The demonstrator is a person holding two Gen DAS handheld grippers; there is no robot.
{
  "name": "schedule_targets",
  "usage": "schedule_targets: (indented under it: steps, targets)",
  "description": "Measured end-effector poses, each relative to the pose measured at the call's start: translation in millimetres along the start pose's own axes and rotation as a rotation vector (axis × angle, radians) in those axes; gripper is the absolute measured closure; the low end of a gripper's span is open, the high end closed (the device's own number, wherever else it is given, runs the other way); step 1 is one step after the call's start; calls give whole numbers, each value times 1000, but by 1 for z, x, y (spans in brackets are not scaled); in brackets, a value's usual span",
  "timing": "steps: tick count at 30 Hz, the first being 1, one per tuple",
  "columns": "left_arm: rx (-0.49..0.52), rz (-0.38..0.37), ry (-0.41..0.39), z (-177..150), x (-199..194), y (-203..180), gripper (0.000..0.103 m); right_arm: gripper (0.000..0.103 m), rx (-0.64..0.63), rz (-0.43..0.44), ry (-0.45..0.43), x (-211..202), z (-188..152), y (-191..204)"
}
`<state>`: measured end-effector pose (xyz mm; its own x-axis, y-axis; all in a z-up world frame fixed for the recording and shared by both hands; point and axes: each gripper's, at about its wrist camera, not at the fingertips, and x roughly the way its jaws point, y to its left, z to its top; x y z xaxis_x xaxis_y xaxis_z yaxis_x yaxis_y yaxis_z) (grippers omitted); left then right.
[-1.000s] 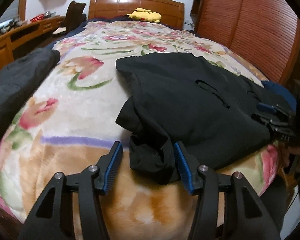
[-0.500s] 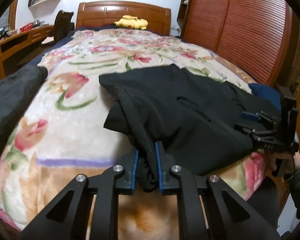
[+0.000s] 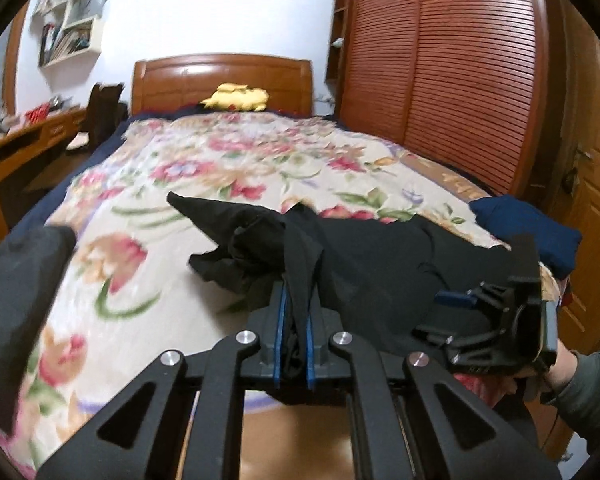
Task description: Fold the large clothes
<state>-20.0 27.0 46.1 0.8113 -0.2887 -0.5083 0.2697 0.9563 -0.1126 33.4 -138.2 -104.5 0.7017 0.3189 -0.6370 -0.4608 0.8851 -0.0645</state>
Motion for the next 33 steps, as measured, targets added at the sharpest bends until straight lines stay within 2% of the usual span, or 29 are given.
schedule_targets:
  steps: [12, 14, 17, 21, 29, 33]
  targets:
    - [138, -79, -11, 36, 20, -69, 101, 35, -44, 1, -35, -38, -3, -9]
    - [157, -104, -10, 41, 25, -83, 101, 35, -59, -66, -48, -50, -4, -13]
    - [184, -138, -10, 47, 30, -104, 101, 35, -47, -92, -51, -65, -8, -26]
    - [222, -197, -5, 54, 41, -137, 102, 35, -27, -177, -48, -82, -17, -52]
    - [288, -352, 80, 51, 73, -214, 102, 35, 75, -282, -44, -120, -37, -101]
    - [321, -324, 101, 38, 84, -232, 101, 35, 82, -318, -42, -134, -45, -109]
